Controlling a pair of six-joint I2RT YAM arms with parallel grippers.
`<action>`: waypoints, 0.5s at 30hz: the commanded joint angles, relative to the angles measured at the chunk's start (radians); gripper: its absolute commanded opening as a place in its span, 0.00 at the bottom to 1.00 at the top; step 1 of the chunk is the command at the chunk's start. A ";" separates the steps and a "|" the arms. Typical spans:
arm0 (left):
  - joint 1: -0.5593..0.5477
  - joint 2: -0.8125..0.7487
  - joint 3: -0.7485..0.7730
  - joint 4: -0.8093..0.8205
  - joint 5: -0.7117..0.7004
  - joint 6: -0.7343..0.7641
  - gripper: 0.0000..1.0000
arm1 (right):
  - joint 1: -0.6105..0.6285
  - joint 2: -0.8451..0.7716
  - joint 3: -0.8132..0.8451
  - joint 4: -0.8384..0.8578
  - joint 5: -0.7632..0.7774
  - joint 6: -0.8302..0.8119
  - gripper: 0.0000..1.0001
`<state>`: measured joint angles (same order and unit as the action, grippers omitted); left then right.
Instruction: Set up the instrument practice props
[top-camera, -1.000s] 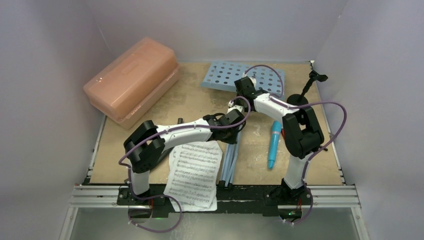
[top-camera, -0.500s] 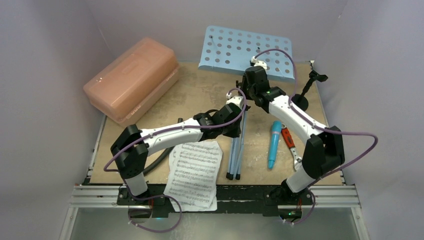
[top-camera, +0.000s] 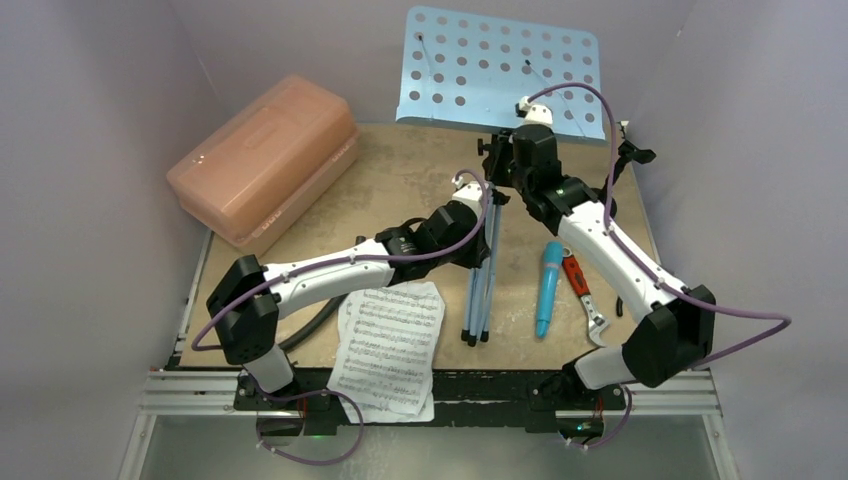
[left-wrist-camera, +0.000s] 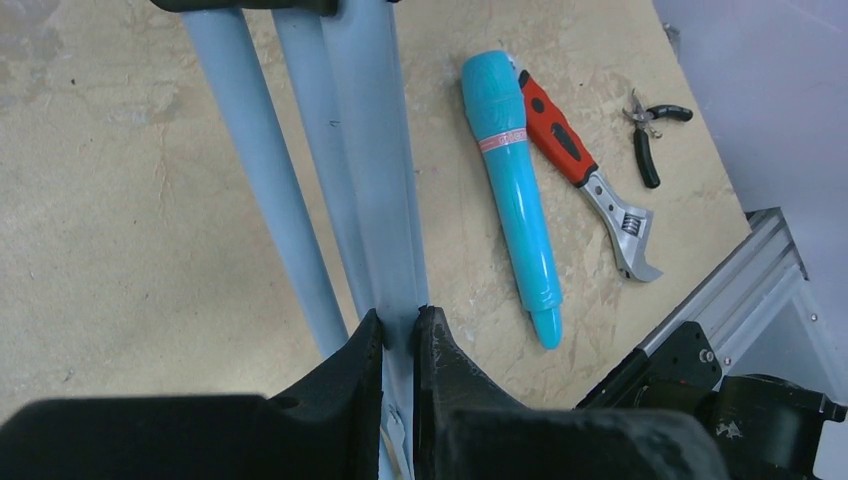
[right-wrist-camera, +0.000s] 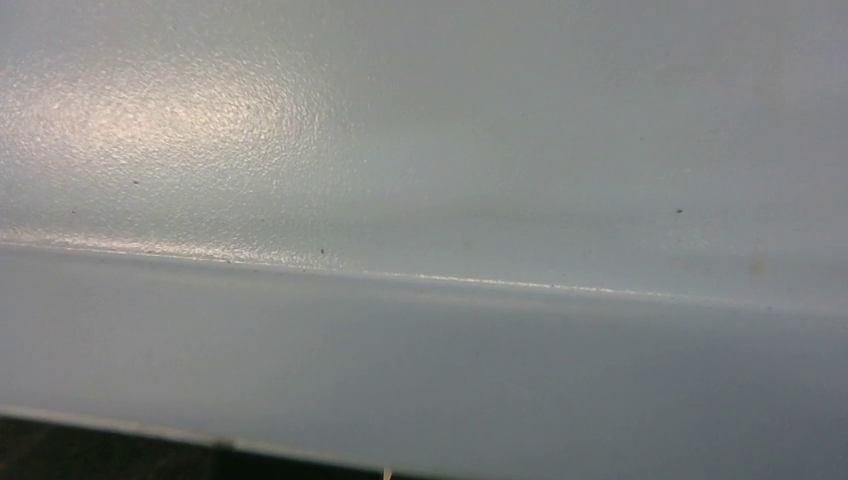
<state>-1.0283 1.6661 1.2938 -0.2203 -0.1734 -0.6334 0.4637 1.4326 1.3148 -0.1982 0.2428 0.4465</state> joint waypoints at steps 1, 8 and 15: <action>0.009 -0.011 -0.017 0.019 -0.030 0.090 0.00 | 0.013 -0.178 0.106 0.317 -0.083 -0.002 0.00; 0.010 -0.024 -0.015 0.069 -0.033 0.171 0.00 | 0.013 -0.192 0.140 0.356 -0.125 -0.055 0.00; 0.009 -0.032 -0.002 0.096 -0.036 0.221 0.00 | 0.013 -0.231 0.102 0.457 -0.139 -0.092 0.00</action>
<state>-1.0279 1.6466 1.2938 -0.1143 -0.1898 -0.5186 0.4637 1.3457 1.3148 -0.0952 0.2024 0.3683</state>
